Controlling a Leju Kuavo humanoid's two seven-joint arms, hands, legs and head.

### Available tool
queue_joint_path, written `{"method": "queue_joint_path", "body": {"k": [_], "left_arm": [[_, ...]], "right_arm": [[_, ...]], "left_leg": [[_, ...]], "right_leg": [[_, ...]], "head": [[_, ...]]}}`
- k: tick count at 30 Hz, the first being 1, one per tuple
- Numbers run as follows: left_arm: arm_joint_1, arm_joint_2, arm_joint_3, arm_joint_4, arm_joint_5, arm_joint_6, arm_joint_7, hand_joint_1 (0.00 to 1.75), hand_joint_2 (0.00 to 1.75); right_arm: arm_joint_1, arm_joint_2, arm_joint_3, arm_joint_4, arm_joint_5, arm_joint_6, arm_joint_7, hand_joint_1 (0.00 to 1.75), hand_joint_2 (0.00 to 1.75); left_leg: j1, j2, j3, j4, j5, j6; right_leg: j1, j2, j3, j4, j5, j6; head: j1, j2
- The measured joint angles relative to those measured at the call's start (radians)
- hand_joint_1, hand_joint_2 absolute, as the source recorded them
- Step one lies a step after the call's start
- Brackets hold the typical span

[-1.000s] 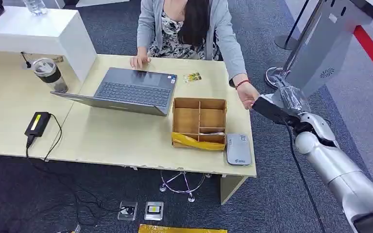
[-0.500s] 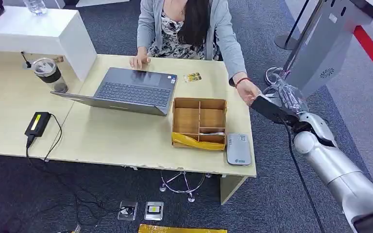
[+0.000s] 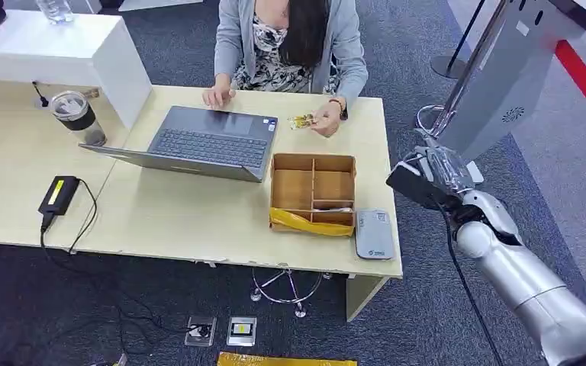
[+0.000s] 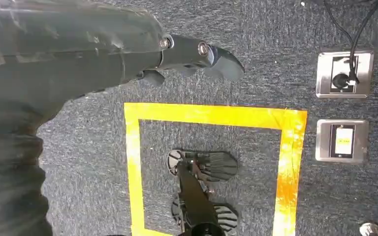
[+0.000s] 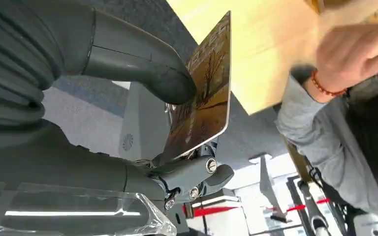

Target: Pass the card to the sensor for recognition and then transmit it.

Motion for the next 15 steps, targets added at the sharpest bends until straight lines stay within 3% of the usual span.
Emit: {"method": "queue_joint_path", "body": {"k": [2, 15], "left_arm": [[0.001, -0.002, 0.0, 0.0, 0.008, 0.009, 0.001, 0.0, 0.0], [0.002, -0.004, 0.0, 0.0, 0.008, 0.019, 0.002, 0.0, 0.0]], "right_arm": [[0.088, -0.031, 0.0, -0.093, -0.008, 0.015, 0.036, 1.75, 1.75], [0.261, -0.1, 0.003, -0.266, -0.011, 0.065, 0.082, 1.75, 1.75]], "left_leg": [[0.0, 0.0, 0.0, 0.0, 0.0, 0.0], [0.0, 0.0, 0.0, 0.0, 0.0, 0.0]], "right_leg": [[0.0, 0.0, 0.0, 0.0, 0.0, 0.0], [0.0, 0.0, 0.0, 0.0, 0.0, 0.0]], "head": [[0.0, 0.0], [0.0, 0.0]]}}
